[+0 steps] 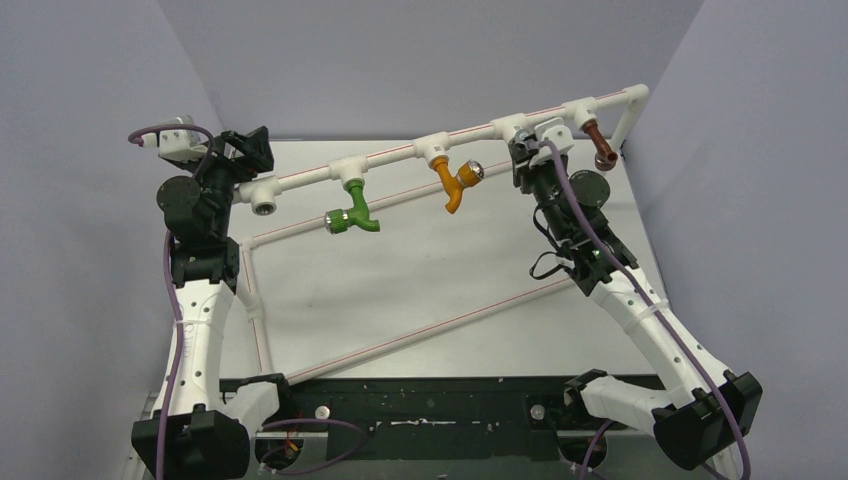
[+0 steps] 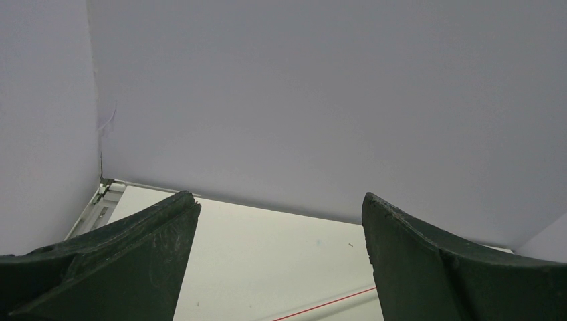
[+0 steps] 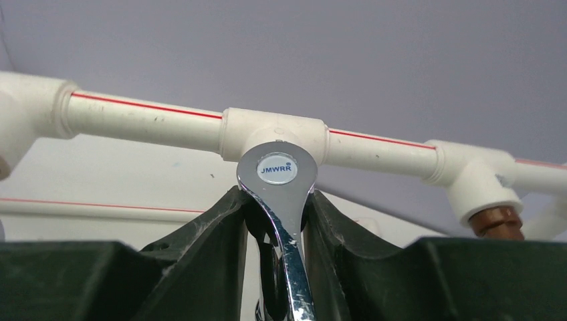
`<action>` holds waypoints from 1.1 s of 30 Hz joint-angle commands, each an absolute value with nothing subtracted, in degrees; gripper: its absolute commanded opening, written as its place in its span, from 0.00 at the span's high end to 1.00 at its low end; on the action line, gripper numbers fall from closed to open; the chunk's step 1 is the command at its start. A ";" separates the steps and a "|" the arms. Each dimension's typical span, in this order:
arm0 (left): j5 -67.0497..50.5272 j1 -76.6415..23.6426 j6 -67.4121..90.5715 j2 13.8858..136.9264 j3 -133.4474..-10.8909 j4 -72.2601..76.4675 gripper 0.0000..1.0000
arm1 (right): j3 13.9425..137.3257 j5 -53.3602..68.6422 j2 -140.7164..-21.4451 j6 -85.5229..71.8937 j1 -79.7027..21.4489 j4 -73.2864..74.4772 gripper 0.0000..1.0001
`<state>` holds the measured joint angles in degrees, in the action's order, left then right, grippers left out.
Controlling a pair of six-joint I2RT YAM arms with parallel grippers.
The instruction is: Install the water faucets
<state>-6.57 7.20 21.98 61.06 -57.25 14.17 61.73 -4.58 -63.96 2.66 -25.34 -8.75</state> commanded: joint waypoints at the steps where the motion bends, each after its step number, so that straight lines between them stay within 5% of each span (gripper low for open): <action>1: -8.70 8.09 22.21 66.23 -51.73 -1.15 0.10 | 63.22 -10.36 -61.47 -25.18 -24.25 -13.36 1.00; 17: -9.48 8.09 22.71 65.92 -51.50 -0.79 0.10 | 57.08 -12.01 -57.56 -81.54 -23.15 -7.73 1.00; 29: -9.56 8.09 22.81 65.83 -51.42 -0.79 0.10 | 56.99 -8.42 -57.32 -100.49 -23.39 -3.03 1.00; 31: -9.57 8.09 22.81 65.83 -51.47 -0.81 0.10 | 56.47 -8.02 -56.95 -100.07 -23.41 -3.19 0.91; 33: -9.58 8.09 22.85 65.79 -51.49 -0.81 0.10 | 55.45 -8.04 -56.26 -99.42 -23.45 -3.24 0.72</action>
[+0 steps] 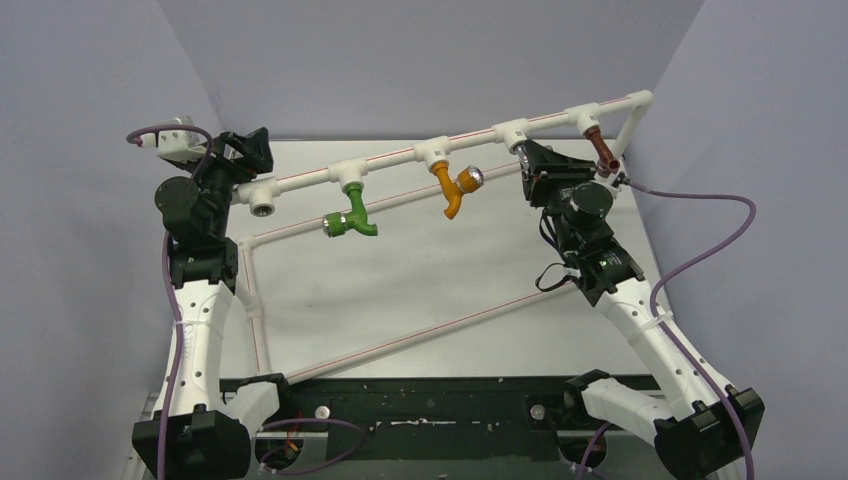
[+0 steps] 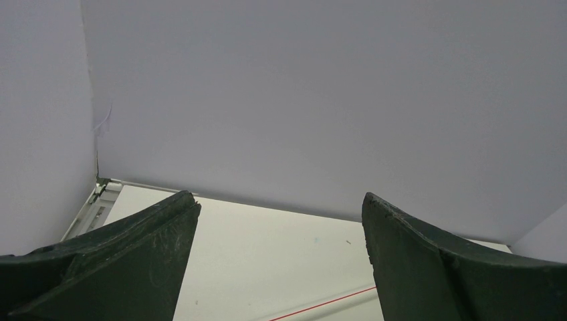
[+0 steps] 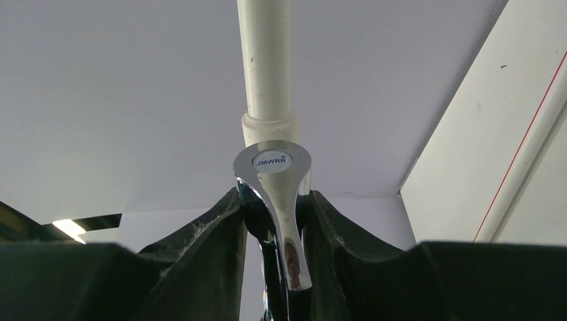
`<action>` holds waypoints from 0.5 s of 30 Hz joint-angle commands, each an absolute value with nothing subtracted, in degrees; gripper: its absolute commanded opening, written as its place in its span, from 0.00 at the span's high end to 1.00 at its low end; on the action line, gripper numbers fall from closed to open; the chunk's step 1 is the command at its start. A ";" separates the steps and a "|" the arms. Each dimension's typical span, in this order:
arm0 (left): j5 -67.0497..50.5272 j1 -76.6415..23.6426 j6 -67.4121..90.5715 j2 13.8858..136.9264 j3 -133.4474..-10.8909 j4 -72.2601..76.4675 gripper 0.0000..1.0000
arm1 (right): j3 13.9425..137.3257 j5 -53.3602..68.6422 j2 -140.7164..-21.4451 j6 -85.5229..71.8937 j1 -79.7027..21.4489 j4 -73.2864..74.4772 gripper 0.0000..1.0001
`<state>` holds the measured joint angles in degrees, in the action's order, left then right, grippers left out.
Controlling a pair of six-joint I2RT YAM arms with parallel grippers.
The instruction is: Install the water faucets
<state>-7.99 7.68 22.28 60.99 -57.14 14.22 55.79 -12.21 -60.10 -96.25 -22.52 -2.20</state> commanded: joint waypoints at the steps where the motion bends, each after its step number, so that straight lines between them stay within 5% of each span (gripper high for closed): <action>1: -9.54 8.09 22.85 65.75 -51.46 -0.79 0.10 | 54.66 -8.00 -55.79 -99.34 -23.39 -3.24 0.64; 8: -9.49 8.09 22.85 65.87 -51.51 -0.79 0.10 | 51.62 -5.99 -52.23 -95.13 -23.41 -3.49 0.35; 15: -9.32 8.09 22.76 66.04 -51.53 -0.79 0.10 | 51.38 -5.81 -47.04 -87.24 -23.51 4.17 0.27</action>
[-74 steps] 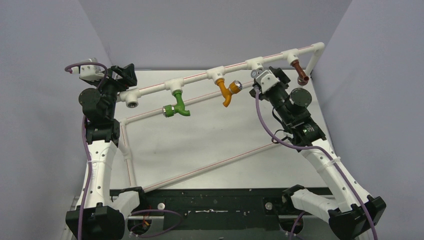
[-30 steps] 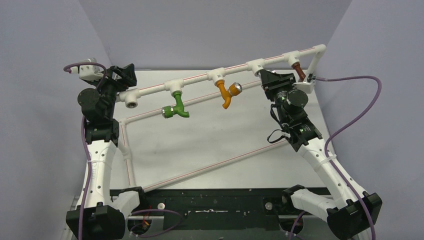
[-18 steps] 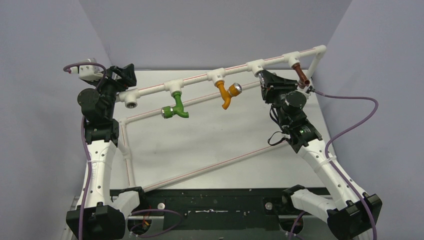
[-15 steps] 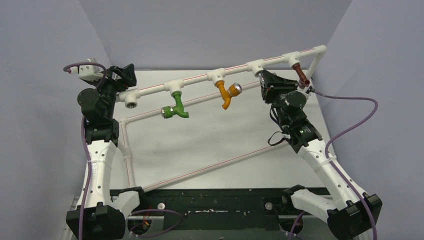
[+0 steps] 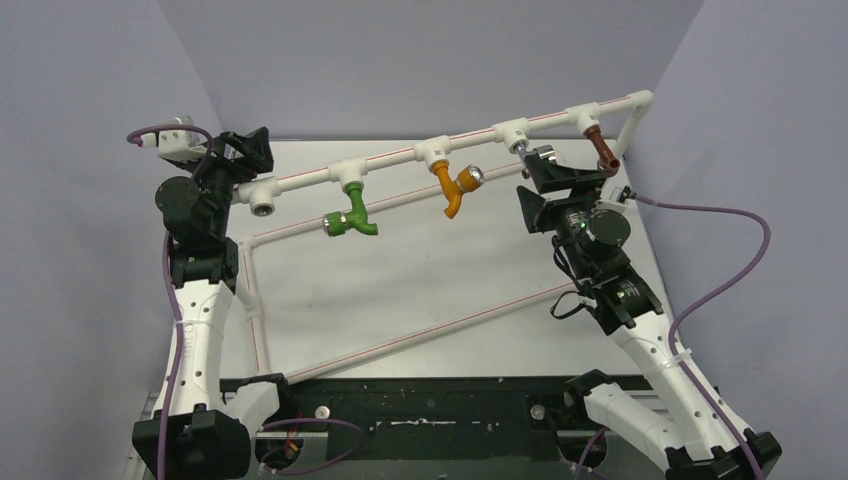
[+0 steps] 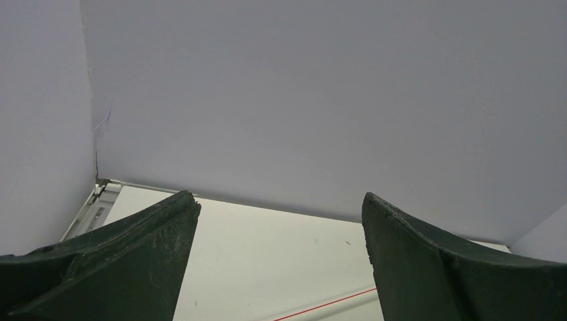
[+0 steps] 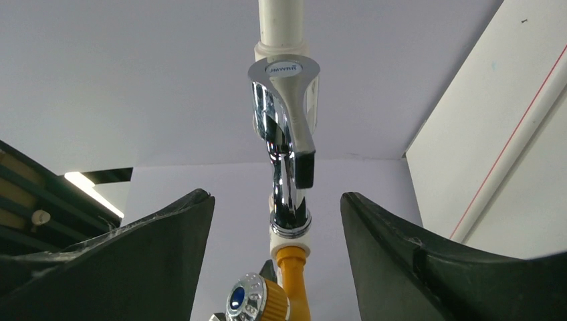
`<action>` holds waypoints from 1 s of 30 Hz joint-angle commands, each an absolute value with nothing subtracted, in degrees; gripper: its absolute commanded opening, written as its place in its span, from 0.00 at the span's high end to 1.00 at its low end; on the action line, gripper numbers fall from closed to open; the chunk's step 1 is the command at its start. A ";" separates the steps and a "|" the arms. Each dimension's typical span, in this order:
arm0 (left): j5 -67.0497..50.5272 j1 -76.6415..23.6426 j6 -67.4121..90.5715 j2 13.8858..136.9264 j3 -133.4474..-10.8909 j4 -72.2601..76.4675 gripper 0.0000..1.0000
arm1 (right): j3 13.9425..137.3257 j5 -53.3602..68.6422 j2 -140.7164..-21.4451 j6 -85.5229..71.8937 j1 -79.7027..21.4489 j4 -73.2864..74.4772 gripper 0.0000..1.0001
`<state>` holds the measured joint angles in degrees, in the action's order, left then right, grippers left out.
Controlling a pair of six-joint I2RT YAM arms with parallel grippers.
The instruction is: Install the water faucets
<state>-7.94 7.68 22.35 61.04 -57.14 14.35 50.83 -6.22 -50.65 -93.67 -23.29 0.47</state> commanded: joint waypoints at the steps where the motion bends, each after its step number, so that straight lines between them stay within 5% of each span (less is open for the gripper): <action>1: -9.38 8.13 22.76 66.01 -51.52 -0.79 0.10 | 51.78 -6.37 -45.89 -85.18 -23.53 5.44 0.26; 17: -9.23 8.17 22.67 66.18 -51.58 -0.79 0.10 | 63.54 -9.56 -41.68 -31.30 -23.32 13.55 0.28; 30: -9.71 8.53 22.85 66.53 -51.64 -0.79 0.10 | 67.51 15.28 -46.21 24.90 -24.04 12.54 0.22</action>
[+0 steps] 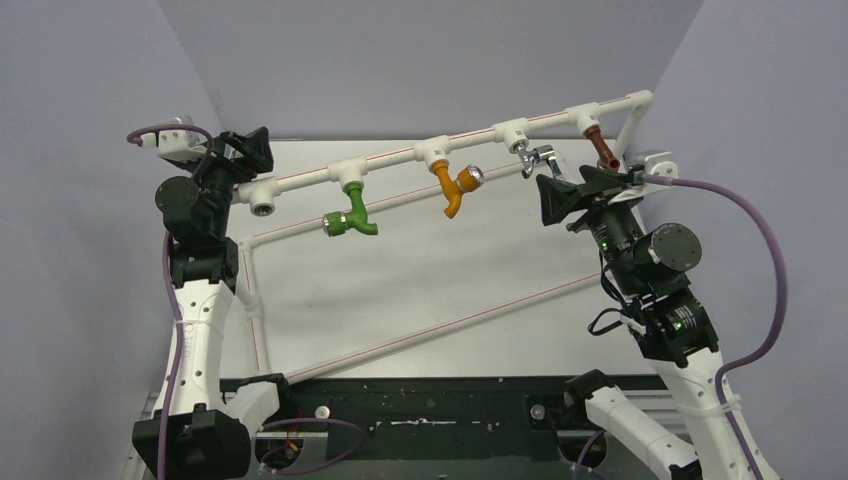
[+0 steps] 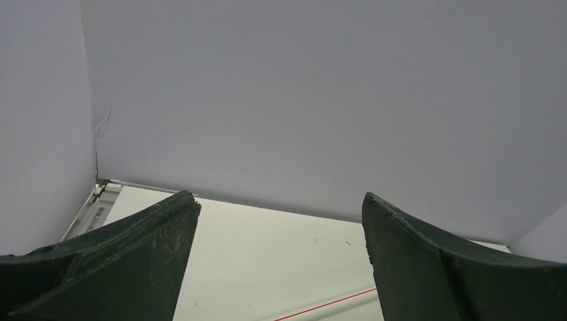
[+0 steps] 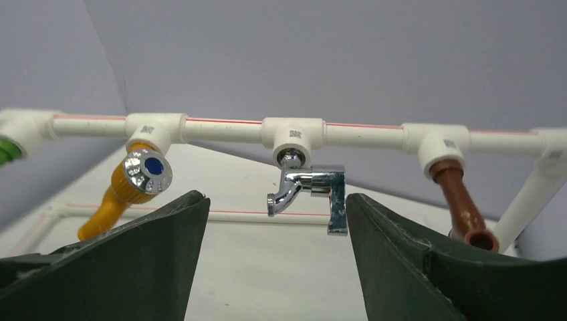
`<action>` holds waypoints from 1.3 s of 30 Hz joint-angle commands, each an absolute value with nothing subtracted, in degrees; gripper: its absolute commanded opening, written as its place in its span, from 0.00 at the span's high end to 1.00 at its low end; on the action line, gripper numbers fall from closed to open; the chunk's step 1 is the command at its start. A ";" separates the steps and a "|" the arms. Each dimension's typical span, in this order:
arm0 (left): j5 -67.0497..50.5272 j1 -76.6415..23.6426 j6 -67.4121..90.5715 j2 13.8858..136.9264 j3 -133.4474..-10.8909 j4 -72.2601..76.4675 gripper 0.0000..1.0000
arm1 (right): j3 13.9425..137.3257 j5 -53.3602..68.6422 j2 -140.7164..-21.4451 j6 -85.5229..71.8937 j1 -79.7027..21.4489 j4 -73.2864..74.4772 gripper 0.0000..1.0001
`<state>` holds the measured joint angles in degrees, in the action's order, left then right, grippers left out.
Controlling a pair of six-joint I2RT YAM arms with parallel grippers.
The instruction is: Install the water faucets
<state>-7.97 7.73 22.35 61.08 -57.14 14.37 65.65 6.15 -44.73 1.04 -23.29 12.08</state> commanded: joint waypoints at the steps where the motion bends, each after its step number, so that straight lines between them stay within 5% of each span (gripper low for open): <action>1: -9.70 8.53 22.85 66.53 -51.55 -0.79 0.10 | 67.64 15.88 -46.43 29.84 -25.35 13.91 0.21; 9: -9.84 8.53 22.96 66.80 -51.66 -0.79 0.10 | 65.16 9.57 -48.01 55.65 -32.74 18.23 0.19; 15: -9.84 8.64 23.00 66.80 -51.58 -0.79 0.10 | 61.93 -3.40 -50.08 63.63 -34.65 10.05 0.19; 30: -9.92 8.61 23.03 66.79 -51.52 -0.83 0.10 | 58.85 -12.58 -57.42 74.36 -34.72 -6.58 0.31; 35: -9.86 8.61 23.01 66.71 -51.45 -0.79 0.10 | 60.00 -14.25 -60.35 73.10 -34.38 -8.07 0.47; 39: -9.84 8.61 23.03 66.63 -51.51 -0.79 0.10 | 60.83 -15.19 -61.37 69.34 -33.75 -8.08 0.75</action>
